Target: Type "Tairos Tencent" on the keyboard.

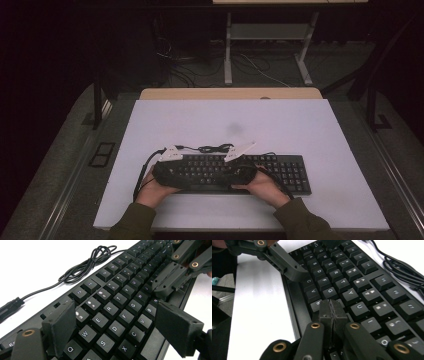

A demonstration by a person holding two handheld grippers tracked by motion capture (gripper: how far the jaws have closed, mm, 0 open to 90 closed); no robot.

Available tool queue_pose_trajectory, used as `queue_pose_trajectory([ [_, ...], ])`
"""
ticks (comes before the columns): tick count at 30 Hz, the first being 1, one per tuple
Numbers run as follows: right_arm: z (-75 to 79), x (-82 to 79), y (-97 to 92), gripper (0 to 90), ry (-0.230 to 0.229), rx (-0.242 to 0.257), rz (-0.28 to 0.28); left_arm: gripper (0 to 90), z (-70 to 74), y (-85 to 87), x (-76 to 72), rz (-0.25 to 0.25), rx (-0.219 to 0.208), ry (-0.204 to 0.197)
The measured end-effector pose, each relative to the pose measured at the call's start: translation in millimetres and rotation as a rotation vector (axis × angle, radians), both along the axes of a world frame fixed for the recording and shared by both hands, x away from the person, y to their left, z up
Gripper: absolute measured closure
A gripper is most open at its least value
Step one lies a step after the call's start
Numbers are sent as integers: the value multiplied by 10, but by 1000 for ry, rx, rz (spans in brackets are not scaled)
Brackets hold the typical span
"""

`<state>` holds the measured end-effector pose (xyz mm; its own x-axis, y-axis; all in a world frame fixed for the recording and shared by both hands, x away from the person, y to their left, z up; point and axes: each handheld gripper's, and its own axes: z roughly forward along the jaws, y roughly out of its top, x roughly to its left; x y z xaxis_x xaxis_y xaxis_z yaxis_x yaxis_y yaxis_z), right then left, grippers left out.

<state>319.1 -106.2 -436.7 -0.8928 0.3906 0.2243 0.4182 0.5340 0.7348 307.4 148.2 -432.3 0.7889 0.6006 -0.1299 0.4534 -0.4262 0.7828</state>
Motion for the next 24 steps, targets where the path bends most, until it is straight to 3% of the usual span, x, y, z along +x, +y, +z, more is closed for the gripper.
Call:
queue_pose_trajectory([
  [9, 51, 41, -81, 815, 2, 44, -17, 169, 9, 4, -7, -1, 0, -2],
  [24, 140, 112, -262, 537, -31, 81, -85, 214, 40, 23, -45, -7, -14, -5],
])
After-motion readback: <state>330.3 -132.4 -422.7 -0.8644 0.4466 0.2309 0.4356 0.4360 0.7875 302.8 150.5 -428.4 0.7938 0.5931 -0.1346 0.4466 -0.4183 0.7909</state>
